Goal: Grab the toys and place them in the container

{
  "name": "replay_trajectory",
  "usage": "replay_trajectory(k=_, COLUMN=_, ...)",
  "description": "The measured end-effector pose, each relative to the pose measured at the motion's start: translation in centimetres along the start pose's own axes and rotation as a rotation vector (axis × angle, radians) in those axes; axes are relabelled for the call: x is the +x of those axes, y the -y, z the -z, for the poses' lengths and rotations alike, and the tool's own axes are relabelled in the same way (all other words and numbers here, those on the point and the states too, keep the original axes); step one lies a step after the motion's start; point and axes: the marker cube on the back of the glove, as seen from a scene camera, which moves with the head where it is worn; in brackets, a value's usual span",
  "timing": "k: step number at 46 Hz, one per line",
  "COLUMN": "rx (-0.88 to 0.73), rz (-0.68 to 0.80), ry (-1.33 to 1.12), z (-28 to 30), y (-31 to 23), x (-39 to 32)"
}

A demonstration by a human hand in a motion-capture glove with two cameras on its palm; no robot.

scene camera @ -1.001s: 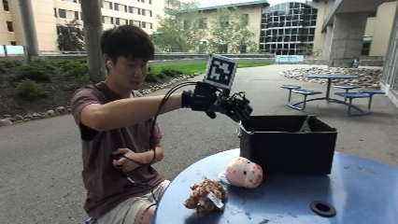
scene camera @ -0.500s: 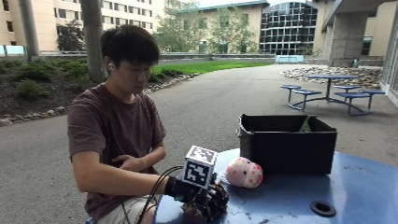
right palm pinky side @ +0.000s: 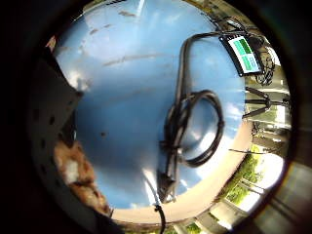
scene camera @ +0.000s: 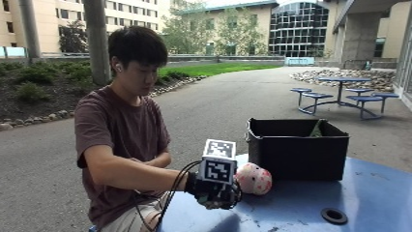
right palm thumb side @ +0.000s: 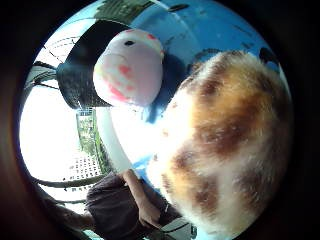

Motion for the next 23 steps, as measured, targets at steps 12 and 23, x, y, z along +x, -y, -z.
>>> replay_trajectory(k=12, rx=0.114, rz=0.013, ry=-0.126, z=16.3, y=2.1, x=-4.3)
replay_trajectory(k=23, rx=0.200, rz=0.043, ry=-0.216, z=26.5, y=4.3, x=-10.7)
